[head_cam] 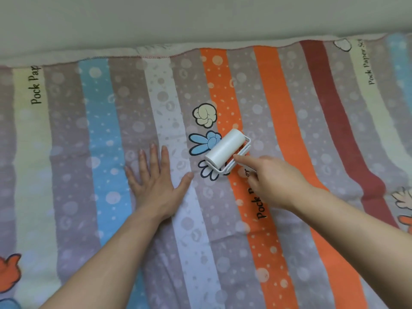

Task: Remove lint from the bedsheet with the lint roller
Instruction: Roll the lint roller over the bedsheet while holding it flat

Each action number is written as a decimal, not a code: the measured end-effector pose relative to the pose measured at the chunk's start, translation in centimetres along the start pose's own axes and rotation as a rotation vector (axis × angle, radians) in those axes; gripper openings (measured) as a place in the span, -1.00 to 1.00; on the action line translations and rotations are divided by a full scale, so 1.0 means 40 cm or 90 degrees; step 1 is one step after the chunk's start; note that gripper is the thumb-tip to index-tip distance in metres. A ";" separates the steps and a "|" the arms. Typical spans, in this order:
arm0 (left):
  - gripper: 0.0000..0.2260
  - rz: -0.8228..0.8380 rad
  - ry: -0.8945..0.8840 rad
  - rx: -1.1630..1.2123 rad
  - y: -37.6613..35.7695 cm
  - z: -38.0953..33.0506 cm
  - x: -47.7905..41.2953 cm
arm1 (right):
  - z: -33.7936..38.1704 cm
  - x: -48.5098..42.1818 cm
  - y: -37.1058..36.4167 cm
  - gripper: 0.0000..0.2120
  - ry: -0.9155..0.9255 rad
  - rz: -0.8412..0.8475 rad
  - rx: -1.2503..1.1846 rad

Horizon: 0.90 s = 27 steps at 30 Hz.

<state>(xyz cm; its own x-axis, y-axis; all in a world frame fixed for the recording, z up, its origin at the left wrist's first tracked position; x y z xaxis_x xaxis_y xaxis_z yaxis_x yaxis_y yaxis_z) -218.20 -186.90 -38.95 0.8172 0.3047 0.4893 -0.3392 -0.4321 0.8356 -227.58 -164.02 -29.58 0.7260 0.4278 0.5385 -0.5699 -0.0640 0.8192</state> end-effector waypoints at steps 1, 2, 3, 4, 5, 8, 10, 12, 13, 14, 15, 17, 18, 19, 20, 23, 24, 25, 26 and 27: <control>-0.16 0.000 -0.001 -0.003 0.001 -0.001 0.001 | -0.010 0.012 -0.005 -0.49 -0.009 0.000 0.006; -0.16 -0.003 -0.002 -0.005 0.001 -0.002 0.003 | -0.019 0.024 -0.011 -0.48 -0.013 -0.001 0.014; -0.15 -0.009 -0.003 -0.005 0.000 -0.001 0.003 | -0.026 0.036 -0.017 -0.48 -0.010 -0.006 0.023; -0.15 -0.016 -0.004 -0.004 -0.001 -0.001 0.005 | -0.033 0.051 -0.022 -0.48 -0.008 -0.012 0.030; -0.15 -0.025 -0.005 -0.003 -0.001 -0.002 0.006 | -0.042 0.068 -0.025 -0.49 -0.009 -0.020 0.034; -0.14 -0.042 -0.002 -0.014 -0.001 -0.001 0.005 | -0.079 0.115 -0.033 -0.55 -0.014 -0.031 0.046; -0.13 -0.052 0.000 -0.020 0.000 -0.003 0.007 | -0.106 0.154 -0.044 -0.58 -0.022 -0.022 0.059; -0.14 -0.065 0.004 -0.030 0.004 -0.008 0.008 | -0.136 0.194 -0.053 -0.55 -0.031 -0.012 0.070; -0.14 -0.067 0.008 -0.037 0.006 -0.010 0.010 | -0.152 0.211 -0.058 -0.54 -0.035 -0.007 0.076; -0.14 -0.067 0.014 -0.041 0.006 -0.010 0.012 | -0.166 0.227 -0.062 -0.53 -0.035 -0.003 0.081; -0.15 -0.066 0.020 -0.045 0.007 -0.012 0.015 | -0.180 0.242 -0.065 -0.54 -0.035 -0.002 0.083; -0.17 -0.065 0.037 -0.057 0.009 -0.025 0.021 | -0.207 0.273 -0.068 -0.60 -0.035 -0.002 0.081; -0.19 -0.069 0.051 -0.068 0.012 -0.033 0.028 | -0.216 0.287 -0.068 -0.61 -0.035 0.001 0.082; -0.24 -0.073 0.063 -0.076 0.012 -0.043 0.040 | -0.221 0.299 -0.066 -0.62 -0.032 0.008 0.087; -0.29 -0.074 0.069 -0.074 0.008 -0.056 0.057 | -0.226 0.308 -0.059 -0.61 -0.034 0.022 0.098; -0.38 -0.063 0.076 -0.019 -0.026 -0.080 0.119 | -0.240 0.336 -0.035 -0.54 -0.042 0.083 0.155; -0.37 -0.056 0.086 0.000 -0.038 -0.080 0.135 | -0.241 0.349 -0.030 -0.53 -0.040 0.102 0.174; -0.34 -0.046 0.098 0.017 -0.048 -0.075 0.143 | -0.243 0.360 -0.026 -0.53 -0.032 0.113 0.184; -0.30 -0.032 0.109 0.029 -0.054 -0.069 0.145 | -0.248 0.368 -0.022 -0.53 -0.023 0.125 0.186; -0.26 -0.015 0.116 0.036 -0.059 -0.063 0.141 | -0.254 0.373 -0.016 -0.54 -0.014 0.137 0.182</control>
<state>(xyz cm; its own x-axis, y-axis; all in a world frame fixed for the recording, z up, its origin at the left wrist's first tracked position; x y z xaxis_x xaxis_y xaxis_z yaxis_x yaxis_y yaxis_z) -213.95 -182.01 -37.55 0.7253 0.4611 0.5112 -0.2901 -0.4687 0.8343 -220.31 -148.44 -24.07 0.6114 0.3572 0.7061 -0.5822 -0.4013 0.7071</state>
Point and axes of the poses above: each hand's wrist, its own x-axis away from the middle knuckle, its own y-axis out of the back of the hand, z = x × y, the point moved 6 cm from there along -x, towards the middle knuckle, and after that the axes turned 4 degrees about z, right-handed, at the moved point
